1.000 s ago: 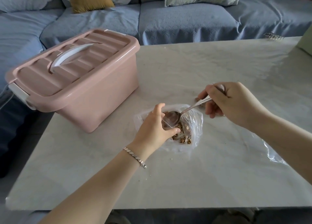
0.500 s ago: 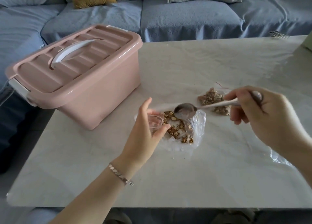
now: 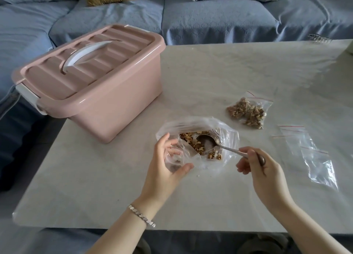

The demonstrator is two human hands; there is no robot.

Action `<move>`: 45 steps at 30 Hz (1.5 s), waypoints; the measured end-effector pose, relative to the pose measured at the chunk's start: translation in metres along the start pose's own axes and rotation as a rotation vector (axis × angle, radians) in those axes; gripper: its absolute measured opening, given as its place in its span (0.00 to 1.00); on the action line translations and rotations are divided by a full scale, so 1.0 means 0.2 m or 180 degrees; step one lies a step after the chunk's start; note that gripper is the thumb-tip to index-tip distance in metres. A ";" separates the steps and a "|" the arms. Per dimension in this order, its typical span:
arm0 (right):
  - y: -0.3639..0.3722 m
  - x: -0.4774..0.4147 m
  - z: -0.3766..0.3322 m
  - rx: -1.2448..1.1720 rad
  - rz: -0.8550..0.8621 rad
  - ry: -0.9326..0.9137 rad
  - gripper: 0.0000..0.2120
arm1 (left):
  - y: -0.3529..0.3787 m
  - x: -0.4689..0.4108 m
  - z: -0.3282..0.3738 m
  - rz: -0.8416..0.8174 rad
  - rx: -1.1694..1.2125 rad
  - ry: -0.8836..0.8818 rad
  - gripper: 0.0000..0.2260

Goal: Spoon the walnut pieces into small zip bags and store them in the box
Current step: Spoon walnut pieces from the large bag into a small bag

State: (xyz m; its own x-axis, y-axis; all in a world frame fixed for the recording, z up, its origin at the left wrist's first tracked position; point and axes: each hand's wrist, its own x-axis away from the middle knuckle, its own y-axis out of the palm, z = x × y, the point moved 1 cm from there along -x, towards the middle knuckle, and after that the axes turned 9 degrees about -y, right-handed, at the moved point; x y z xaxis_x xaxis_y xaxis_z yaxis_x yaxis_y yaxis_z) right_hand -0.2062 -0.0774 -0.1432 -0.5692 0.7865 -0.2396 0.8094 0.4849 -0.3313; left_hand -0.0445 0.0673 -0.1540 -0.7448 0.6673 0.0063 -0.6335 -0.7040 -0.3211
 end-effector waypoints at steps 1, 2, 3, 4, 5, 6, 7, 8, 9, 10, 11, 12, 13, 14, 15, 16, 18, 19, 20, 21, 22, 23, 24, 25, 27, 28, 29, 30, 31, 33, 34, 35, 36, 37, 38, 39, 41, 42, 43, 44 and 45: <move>0.01 0.01 0.00 -0.0037 0.0007 0.0063 0.13 | 0.01 -0.01 0.00 0.0064 0.0100 -0.0080 0.33; 0.02 0.02 0.00 -0.0077 0.0011 0.0133 0.13 | 0.01 -0.01 0.00 0.0123 0.0206 -0.0162 0.33; 0.02 0.02 0.01 -0.0118 0.0016 0.0212 0.13 | 0.02 -0.02 0.00 0.0172 0.0314 -0.0244 0.33; 0.03 0.02 0.00 -0.0164 0.0023 0.0296 0.13 | 0.02 -0.03 0.00 0.0212 0.0417 -0.0323 0.32; 0.05 0.03 0.00 -0.0212 0.0024 0.0388 0.13 | 0.03 -0.03 -0.01 0.0242 0.0508 -0.0403 0.31; 0.06 0.03 0.00 -0.0268 0.0010 0.0492 0.13 | 0.03 -0.03 -0.01 0.0256 0.0599 -0.0471 0.30; 0.08 0.02 0.00 -0.0341 -0.0020 0.0610 0.13 | 0.03 -0.03 -0.01 0.0262 0.0709 -0.0536 0.29; 0.10 0.02 -0.01 -0.0440 -0.0056 0.0744 0.13 | 0.03 -0.03 -0.01 0.0268 0.0858 -0.0598 0.29; 0.11 0.02 -0.02 -0.0562 -0.0086 0.0896 0.13 | 0.03 -0.03 0.00 0.0276 0.1037 -0.0653 0.29; 0.13 0.02 -0.02 -0.0692 -0.0099 0.1061 0.13 | 0.02 -0.03 0.01 0.0297 0.1207 -0.0714 0.29; 0.14 0.02 -0.03 -0.0822 -0.0087 0.1228 0.13 | 0.02 -0.02 0.02 0.0316 0.1340 -0.0767 0.29; 0.14 0.02 -0.03 -0.0950 -0.0047 0.1388 0.13 | 0.01 -0.02 0.03 0.0330 0.1424 -0.0805 0.29; 0.14 0.01 -0.03 -0.1080 0.0015 0.1535 0.13 | 0.00 -0.02 0.04 0.0328 0.1473 -0.0808 0.28; 0.13 0.00 -0.04 -0.1222 0.0086 0.1666 0.14 | -0.02 -0.02 0.05 0.0335 0.1490 -0.0776 0.27; 0.12 0.00 -0.04 -0.1370 0.0154 0.1772 0.14 | -0.03 -0.02 0.06 0.0336 0.1448 -0.0707 0.27; 0.10 -0.01 -0.04 -0.1495 0.0208 0.1839 0.14 | -0.04 -0.02 0.08 0.0331 0.1352 -0.0616 0.28; 0.07 -0.04 -0.05 -0.1599 0.0265 0.1852 0.14 | -0.05 -0.02 0.11 0.0325 0.1096 -0.0373 0.31; 0.04 -0.05 -0.06 -0.1598 0.0276 0.1826 0.14 | -0.06 -0.02 0.12 0.0335 0.0946 -0.0238 0.31; 0.02 -0.06 -0.06 -0.1583 0.0284 0.1794 0.13 | -0.05 -0.02 0.13 0.0342 0.0764 -0.0114 0.31; 0.00 -0.08 -0.07 -0.1564 0.0293 0.1758 0.13 | -0.04 -0.02 0.14 0.0339 0.0570 -0.0003 0.30; -0.03 -0.10 -0.08 -0.1543 0.0303 0.1719 0.13 | -0.03 -0.03 0.13 0.0321 0.0389 0.0065 0.29; -0.05 -0.12 -0.09 -0.1521 0.0318 0.1681 0.14 | -0.01 -0.04 0.13 0.0275 0.0245 0.0078 0.29; -0.07 -0.13 -0.10 -0.1494 0.0336 0.1647 0.14 | 0.01 -0.05 0.12 0.0197 0.0149 0.0023 0.29; -0.09 -0.15 -0.11 -0.1460 0.0354 0.1618 0.14 | 0.03 -0.05 0.11 0.0077 0.0083 -0.0075 0.29; -0.13 -0.19 -0.12 -0.1396 0.0376 0.1573 0.13 | 0.06 -0.06 0.09 -0.0144 -0.0085 -0.0307 0.29; -0.15 -0.20 -0.12 -0.1372 0.0382 0.1554 0.13 | 0.08 -0.07 0.07 -0.0187 -0.0176 -0.0401 0.30; -0.17 -0.22 -0.13 -0.1340 0.0383 0.1533 0.13 | 0.09 -0.08 0.06 -0.0180 -0.0226 -0.0498 0.31; -0.18 -0.23 -0.13 -0.1298 0.0379 0.1509 0.13 | 0.10 -0.08 0.05 -0.0148 -0.0242 -0.0595 0.32; -0.19 -0.24 -0.13 -0.1254 0.0366 0.1482 0.13 | 0.10 -0.09 0.05 -0.0112 -0.0241 -0.0673 0.33; -0.20 -0.25 -0.14 -0.1206 0.0306 0.1425 0.14 | 0.11 -0.09 0.05 -0.0077 -0.0202 -0.0771 0.36; -0.20 -0.26 -0.15 -0.1197 0.0260 0.1402 0.14 | 0.11 -0.10 0.05 -0.0077 -0.0178 -0.0802 0.37; -0.20 -0.27 -0.16 -0.1191 0.0207 0.1385 0.15 | 0.11 -0.10 0.05 -0.0097 -0.0168 -0.0822 0.37; -0.20 -0.27 -0.17 -0.1187 0.0150 0.1373 0.15 | 0.12 -0.10 0.06 -0.0133 -0.0180 -0.0845 0.37; -0.19 -0.28 -0.18 -0.1182 0.0088 0.1360 0.15 | 0.12 -0.10 0.07 -0.0165 -0.0190 -0.0866 0.37; -0.19 -0.29 -0.18 -0.1174 0.0024 0.1346 0.15 | 0.12 -0.10 0.07 -0.0192 -0.0194 -0.0878 0.37; -0.18 -0.29 -0.19 -0.1156 -0.0039 0.1334 0.16 | 0.12 -0.10 0.07 -0.0217 -0.0201 -0.0865 0.36; -0.17 -0.30 -0.20 -0.1079 -0.0160 0.1315 0.16 | 0.11 -0.09 0.07 -0.0276 -0.0285 -0.0800 0.35; -0.16 -0.31 -0.21 -0.1014 -0.0228 0.1294 0.16 | 0.11 -0.09 0.07 -0.0319 -0.0344 -0.0768 0.34; -0.16 -0.31 -0.21 -0.0929 -0.0302 0.1259 0.16 | 0.11 -0.09 0.07 -0.0359 -0.0401 -0.0729 0.34; -0.15 -0.32 -0.22 -0.0828 -0.0384 0.1209 0.16 | 0.10 -0.09 0.07 -0.0394 -0.0484 -0.0669 0.34; -0.14 -0.33 -0.23 -0.0717 -0.0465 0.1141 0.16 | 0.10 -0.09 0.07 -0.0430 -0.0606 -0.0589 0.34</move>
State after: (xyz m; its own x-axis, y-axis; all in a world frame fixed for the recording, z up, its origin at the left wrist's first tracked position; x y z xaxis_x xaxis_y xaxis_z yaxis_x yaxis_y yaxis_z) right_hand -0.1855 -0.1258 -0.0762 -0.6261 0.7672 0.1394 0.7581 0.6407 -0.1217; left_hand -0.0455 0.0377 -0.1473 -0.6931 0.6838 0.2281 -0.6918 -0.5418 -0.4774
